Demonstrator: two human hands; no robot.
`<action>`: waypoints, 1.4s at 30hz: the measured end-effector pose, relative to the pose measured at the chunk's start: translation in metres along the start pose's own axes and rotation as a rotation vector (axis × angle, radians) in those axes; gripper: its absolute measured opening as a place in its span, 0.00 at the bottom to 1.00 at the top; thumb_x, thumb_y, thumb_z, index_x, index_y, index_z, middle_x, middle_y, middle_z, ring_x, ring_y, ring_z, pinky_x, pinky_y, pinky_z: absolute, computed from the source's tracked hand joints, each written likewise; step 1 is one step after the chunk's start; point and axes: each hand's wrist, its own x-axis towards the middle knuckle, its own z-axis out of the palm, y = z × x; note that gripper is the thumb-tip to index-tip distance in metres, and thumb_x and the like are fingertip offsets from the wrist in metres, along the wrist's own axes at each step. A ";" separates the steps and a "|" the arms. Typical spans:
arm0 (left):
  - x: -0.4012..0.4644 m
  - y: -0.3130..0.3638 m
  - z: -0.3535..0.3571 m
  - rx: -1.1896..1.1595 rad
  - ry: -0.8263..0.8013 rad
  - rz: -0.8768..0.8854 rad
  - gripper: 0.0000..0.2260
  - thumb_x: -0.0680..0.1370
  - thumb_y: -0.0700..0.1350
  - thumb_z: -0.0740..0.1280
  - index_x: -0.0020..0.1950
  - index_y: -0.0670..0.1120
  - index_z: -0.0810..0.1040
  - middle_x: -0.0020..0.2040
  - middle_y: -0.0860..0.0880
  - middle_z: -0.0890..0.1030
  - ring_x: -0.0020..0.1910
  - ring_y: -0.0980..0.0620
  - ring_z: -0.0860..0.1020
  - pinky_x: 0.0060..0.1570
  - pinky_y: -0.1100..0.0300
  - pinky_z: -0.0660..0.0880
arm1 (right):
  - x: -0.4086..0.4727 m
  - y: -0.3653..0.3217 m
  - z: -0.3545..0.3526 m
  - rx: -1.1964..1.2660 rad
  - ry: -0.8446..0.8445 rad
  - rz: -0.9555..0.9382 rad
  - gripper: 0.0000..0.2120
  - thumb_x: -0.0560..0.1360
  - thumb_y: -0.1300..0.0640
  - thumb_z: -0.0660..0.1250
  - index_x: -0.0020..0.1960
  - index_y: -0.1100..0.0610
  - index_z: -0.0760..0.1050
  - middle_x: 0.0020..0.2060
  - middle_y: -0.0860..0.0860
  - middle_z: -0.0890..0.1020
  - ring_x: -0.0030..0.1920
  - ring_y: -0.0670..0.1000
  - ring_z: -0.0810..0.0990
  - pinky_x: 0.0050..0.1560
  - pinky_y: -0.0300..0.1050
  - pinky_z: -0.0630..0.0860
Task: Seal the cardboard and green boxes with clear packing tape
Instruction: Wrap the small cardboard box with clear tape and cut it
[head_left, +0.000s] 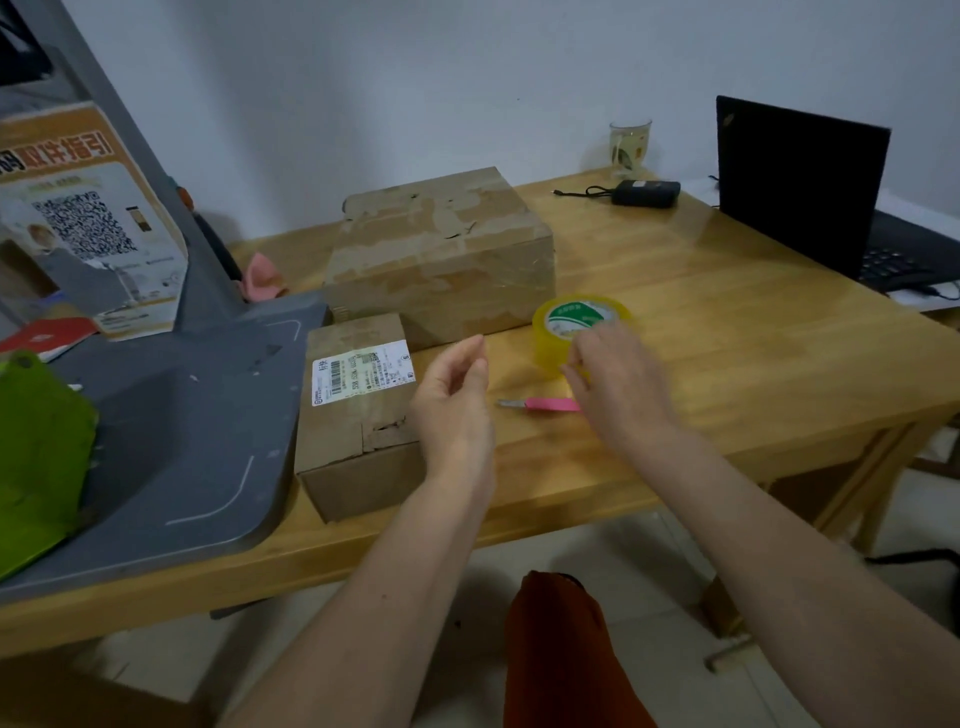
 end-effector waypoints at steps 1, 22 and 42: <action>-0.001 -0.002 0.001 -0.002 0.008 0.011 0.13 0.80 0.35 0.65 0.48 0.54 0.81 0.48 0.57 0.82 0.50 0.62 0.80 0.60 0.60 0.76 | -0.008 -0.003 0.001 0.023 -0.058 -0.028 0.11 0.65 0.61 0.77 0.39 0.61 0.75 0.38 0.57 0.78 0.42 0.61 0.78 0.36 0.49 0.74; -0.026 -0.015 0.005 -0.012 0.092 0.025 0.14 0.78 0.33 0.65 0.52 0.53 0.78 0.53 0.55 0.80 0.57 0.57 0.77 0.53 0.70 0.72 | -0.025 -0.004 -0.061 0.202 -0.499 0.378 0.22 0.83 0.45 0.49 0.53 0.59 0.76 0.45 0.56 0.79 0.50 0.60 0.76 0.50 0.55 0.73; -0.027 -0.023 0.001 -0.065 0.182 -0.030 0.12 0.77 0.38 0.70 0.54 0.54 0.81 0.52 0.58 0.81 0.52 0.61 0.79 0.56 0.61 0.78 | 0.001 -0.015 -0.016 -0.022 -0.290 0.242 0.11 0.82 0.54 0.58 0.54 0.60 0.75 0.53 0.55 0.77 0.58 0.56 0.73 0.43 0.47 0.66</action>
